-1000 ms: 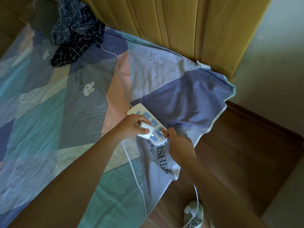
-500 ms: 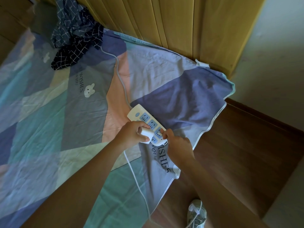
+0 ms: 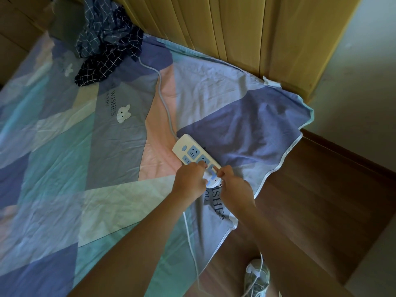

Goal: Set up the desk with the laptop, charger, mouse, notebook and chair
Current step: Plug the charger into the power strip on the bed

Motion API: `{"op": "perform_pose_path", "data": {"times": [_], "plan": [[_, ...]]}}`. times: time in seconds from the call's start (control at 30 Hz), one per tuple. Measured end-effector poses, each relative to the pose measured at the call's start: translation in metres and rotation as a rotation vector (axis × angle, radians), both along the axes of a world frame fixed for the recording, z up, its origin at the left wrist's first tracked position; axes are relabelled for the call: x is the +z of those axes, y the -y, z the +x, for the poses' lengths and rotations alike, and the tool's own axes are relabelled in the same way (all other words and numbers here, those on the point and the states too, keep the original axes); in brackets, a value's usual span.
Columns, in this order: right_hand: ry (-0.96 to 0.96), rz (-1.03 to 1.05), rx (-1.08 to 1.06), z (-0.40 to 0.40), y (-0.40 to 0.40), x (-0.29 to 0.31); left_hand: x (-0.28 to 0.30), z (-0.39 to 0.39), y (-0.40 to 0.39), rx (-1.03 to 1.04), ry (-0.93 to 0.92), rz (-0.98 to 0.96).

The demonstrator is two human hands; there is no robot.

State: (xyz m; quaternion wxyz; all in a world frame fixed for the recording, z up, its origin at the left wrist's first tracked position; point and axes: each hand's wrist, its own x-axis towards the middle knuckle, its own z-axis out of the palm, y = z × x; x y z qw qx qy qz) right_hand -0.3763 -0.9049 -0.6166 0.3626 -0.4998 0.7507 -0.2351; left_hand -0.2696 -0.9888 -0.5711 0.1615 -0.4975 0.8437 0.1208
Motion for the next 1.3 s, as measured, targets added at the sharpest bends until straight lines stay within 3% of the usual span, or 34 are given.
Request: {"op": "perform_pose_path", "data": {"times": [0.4, 0.57, 0.73, 0.83, 0.9, 1.03, 1.13, 1.3], "plan": [[0.017, 0.006, -0.12, 0.001, -0.007, 0.007, -0.004, -0.013, -0.028, -0.024, 0.118, -0.139], [-0.012, -0.015, -0.119, 0.007, -0.008, 0.002, -0.014, -0.009, -0.033, 0.05, 0.066, -0.174], [0.07, -0.052, -0.225, 0.002, -0.013, 0.023, -0.004, -0.013, -0.024, -0.051, 0.032, -0.219], [0.095, -0.09, -0.303, -0.005, -0.02, 0.038, 0.012, -0.025, -0.02, -0.037, -0.255, -0.261], [0.119, -0.156, -0.408, -0.011, -0.024, 0.048, 0.03, -0.04, -0.027, 0.044, -0.507, -0.156], [0.232, -0.304, -0.576, -0.03, -0.042, 0.074, 0.057, -0.067, -0.053, 0.21, -0.809, 0.152], [0.225, -0.392, -0.662, -0.05, -0.069, 0.097, 0.072, -0.091, -0.072, 0.273, -0.946, 0.289], [0.006, -0.426, -0.677, -0.1, -0.128, 0.138, 0.103, -0.148, -0.112, 0.053, -1.037, 0.3]]}}
